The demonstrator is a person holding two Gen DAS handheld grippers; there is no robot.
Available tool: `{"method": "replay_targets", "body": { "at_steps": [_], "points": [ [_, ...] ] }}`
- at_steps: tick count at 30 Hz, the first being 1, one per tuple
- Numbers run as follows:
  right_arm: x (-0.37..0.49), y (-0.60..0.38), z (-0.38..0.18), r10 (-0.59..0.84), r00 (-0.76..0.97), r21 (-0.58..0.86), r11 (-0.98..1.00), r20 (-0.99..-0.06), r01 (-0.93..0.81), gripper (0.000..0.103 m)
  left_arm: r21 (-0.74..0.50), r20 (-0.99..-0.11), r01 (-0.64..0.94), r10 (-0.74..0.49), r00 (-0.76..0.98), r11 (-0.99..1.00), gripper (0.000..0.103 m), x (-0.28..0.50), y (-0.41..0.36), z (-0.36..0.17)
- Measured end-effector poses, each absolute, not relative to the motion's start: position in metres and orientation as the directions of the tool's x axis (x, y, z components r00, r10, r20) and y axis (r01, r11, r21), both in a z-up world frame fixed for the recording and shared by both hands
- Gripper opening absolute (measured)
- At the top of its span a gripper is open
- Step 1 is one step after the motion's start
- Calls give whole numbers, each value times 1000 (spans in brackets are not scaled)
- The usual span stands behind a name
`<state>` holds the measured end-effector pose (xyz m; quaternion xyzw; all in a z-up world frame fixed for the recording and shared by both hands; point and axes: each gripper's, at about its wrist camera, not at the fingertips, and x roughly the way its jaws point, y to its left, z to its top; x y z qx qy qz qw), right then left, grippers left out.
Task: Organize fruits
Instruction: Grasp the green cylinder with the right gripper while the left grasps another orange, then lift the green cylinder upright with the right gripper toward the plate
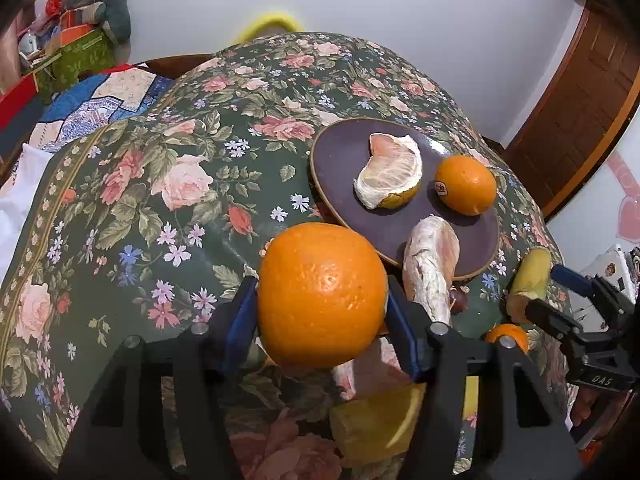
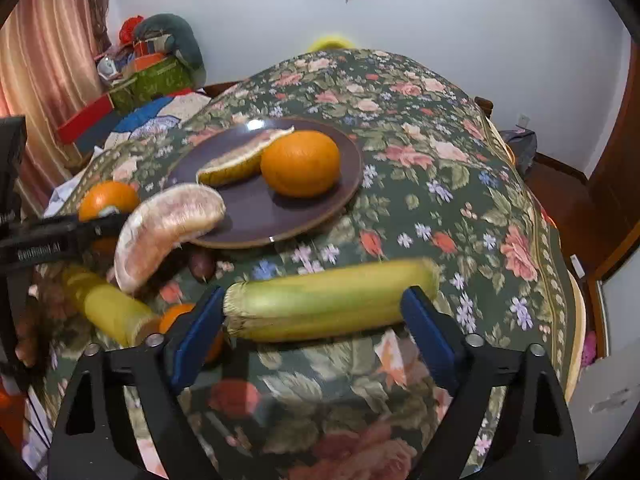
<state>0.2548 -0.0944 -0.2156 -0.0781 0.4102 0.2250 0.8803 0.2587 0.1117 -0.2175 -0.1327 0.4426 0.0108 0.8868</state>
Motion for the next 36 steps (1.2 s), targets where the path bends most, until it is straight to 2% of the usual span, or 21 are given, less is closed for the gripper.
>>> {"method": "replay_targets", "body": {
  "at_steps": [6, 10, 15, 22, 26, 30, 33, 36],
  "points": [
    [250, -115, -221, 383, 509, 158, 889, -771, -430, 81, -209, -784, -158, -69, 617, 965, 60, 255, 110, -215],
    [243, -119, -207, 416, 530, 191, 884, -739, -427, 81, -215, -777, -169, -64, 626, 962, 60, 251, 110, -210],
    [247, -122, -190, 387, 592, 164, 904, -707, -395, 82, -179, -757, -157, -35, 653, 971, 60, 242, 104, -195],
    [278, -129, -213, 305, 590, 189, 949, -748, -251, 82, -171, -725, -135, -32, 688, 976, 60, 234, 96, -178],
    [280, -123, -226, 299, 565, 183, 950, -769, -253, 88, -154, -711, -110, -33, 702, 982, 60, 234, 88, -173],
    [284, -117, -232, 302, 546, 179, 947, -781, -268, 88, -150, -706, -94, -40, 707, 984, 60, 236, 83, -173],
    [288, -113, -238, 307, 527, 179, 943, -792, -280, 85, -158, -707, -87, -51, 705, 984, 60, 238, 80, -174],
    [285, -112, -233, 333, 529, 179, 930, -780, -322, 69, -157, -708, -83, -53, 704, 984, 60, 238, 78, -174]
  ]
}}
